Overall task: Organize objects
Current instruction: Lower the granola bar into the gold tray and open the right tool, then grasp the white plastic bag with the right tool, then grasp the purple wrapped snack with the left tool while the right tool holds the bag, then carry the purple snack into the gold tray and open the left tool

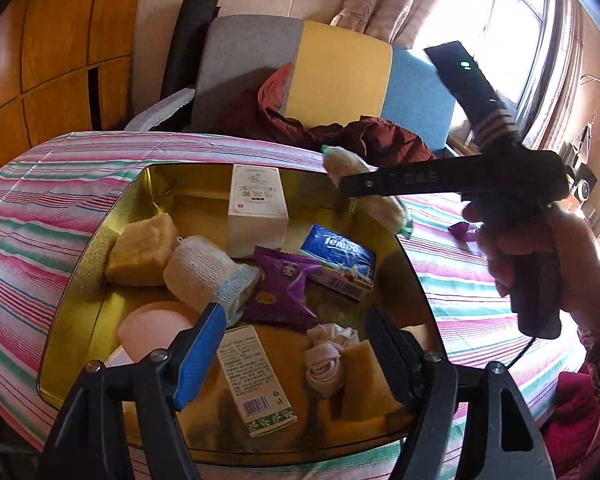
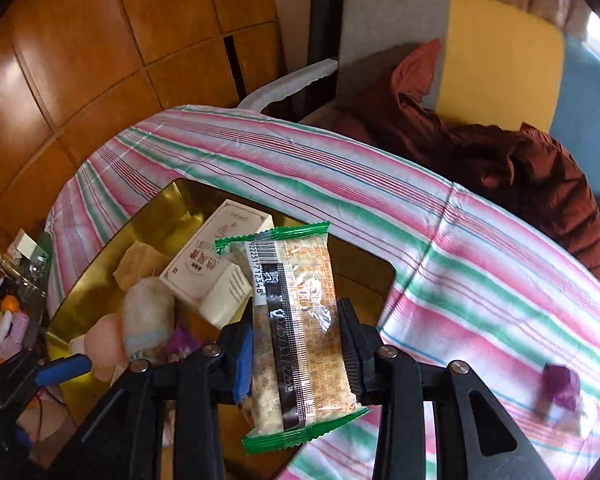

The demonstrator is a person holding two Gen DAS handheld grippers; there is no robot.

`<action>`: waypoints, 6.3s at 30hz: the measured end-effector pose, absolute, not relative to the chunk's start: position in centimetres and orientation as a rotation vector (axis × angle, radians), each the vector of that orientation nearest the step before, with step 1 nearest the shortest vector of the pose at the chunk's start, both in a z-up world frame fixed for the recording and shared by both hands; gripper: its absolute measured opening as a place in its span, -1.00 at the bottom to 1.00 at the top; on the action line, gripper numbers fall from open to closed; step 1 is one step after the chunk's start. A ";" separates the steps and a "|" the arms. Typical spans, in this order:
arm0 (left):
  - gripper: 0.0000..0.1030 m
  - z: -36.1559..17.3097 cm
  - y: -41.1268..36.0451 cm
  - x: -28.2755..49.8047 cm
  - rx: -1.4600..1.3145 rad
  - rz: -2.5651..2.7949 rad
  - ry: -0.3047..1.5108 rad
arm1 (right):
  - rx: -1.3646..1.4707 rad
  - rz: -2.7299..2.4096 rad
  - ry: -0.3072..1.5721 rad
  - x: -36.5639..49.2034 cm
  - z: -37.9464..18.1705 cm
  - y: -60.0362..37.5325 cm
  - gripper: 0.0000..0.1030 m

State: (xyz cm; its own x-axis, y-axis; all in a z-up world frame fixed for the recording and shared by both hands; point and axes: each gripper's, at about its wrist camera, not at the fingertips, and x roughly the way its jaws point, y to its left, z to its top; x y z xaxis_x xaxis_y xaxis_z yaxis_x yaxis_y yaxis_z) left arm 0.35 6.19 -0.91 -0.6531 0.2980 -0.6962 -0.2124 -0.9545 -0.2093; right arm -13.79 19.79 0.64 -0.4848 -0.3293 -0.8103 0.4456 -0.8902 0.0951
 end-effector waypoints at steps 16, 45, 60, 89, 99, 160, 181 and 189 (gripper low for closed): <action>0.43 -1.3 4.6 0.1 -1.142 2.629 -0.234 | 1.248 -2.455 0.303 -15.6 -0.8 19.0 0.02; 0.43 -0.8 8.1 1.2 -1.127 2.566 -0.143 | 1.273 -2.547 0.037 -10.1 -0.3 27.6 0.24; 0.43 0.2 13.1 2.5 -1.081 2.476 -0.021 | 1.474 -2.720 -0.068 -7.0 -2.3 38.9 0.31; 0.43 0.5 24.0 4.5 -1.070 2.259 0.214 | 1.536 -2.706 -0.695 -11.5 -6.5 54.6 -0.19; 0.43 1.7 29.6 1.9 -1.038 2.234 0.252 | 1.671 -2.728 -0.764 -9.5 -5.5 56.5 -0.21; 0.10 -6.6 35.7 -5.8 -1.094 2.373 0.077 | 1.677 -2.724 -0.488 -10.2 -5.2 53.3 -0.21; 0.09 -3.0 29.3 0.9 -0.972 2.267 -0.018 | 1.627 -2.694 -0.364 -10.5 -5.6 51.5 -0.21; 0.09 -0.1 23.4 3.2 -0.886 2.311 -0.042 | 1.588 -2.647 -0.373 -10.4 -5.7 50.2 -0.21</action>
